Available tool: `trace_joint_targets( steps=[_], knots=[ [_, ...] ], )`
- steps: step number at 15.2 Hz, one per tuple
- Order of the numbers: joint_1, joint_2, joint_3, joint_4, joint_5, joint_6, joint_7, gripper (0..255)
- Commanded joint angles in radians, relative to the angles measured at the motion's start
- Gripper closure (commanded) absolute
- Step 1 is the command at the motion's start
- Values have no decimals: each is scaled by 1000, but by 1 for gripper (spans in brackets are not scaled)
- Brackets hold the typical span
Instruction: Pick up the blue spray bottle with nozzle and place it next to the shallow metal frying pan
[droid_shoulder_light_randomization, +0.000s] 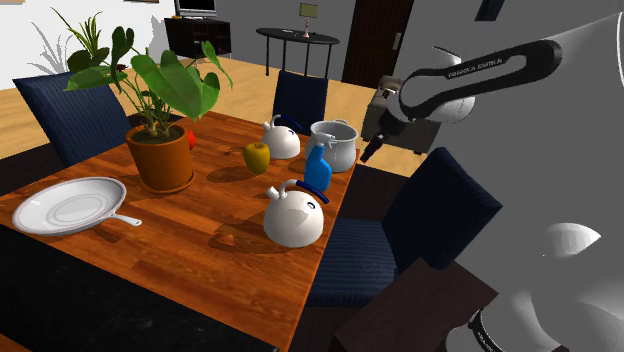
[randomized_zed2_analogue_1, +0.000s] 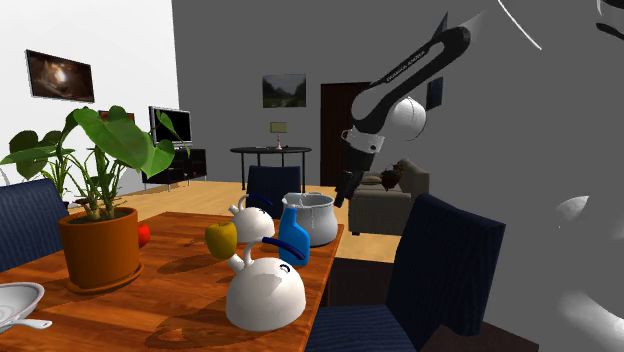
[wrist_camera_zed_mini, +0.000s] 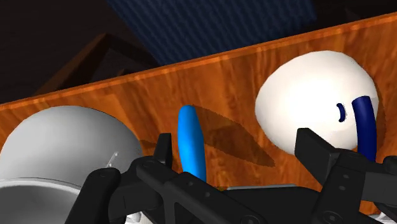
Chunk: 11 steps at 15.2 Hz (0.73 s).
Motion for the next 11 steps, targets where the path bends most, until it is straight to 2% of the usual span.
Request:
trace_joint_targets(
  steps=[1, 4, 6, 8, 11],
  knots=[
    [43, 82, -39, 37, 81, 51, -96, 0],
    [98, 214, -88, 106, 246, 100, -270, 0],
    [115, 306, -100, 164, 372, 113, -395, 0],
    [109, 398, -91, 229, 495, 112, -513, 0],
    [70, 527, -49, 337, 643, 96, -660, 0]
  ],
)
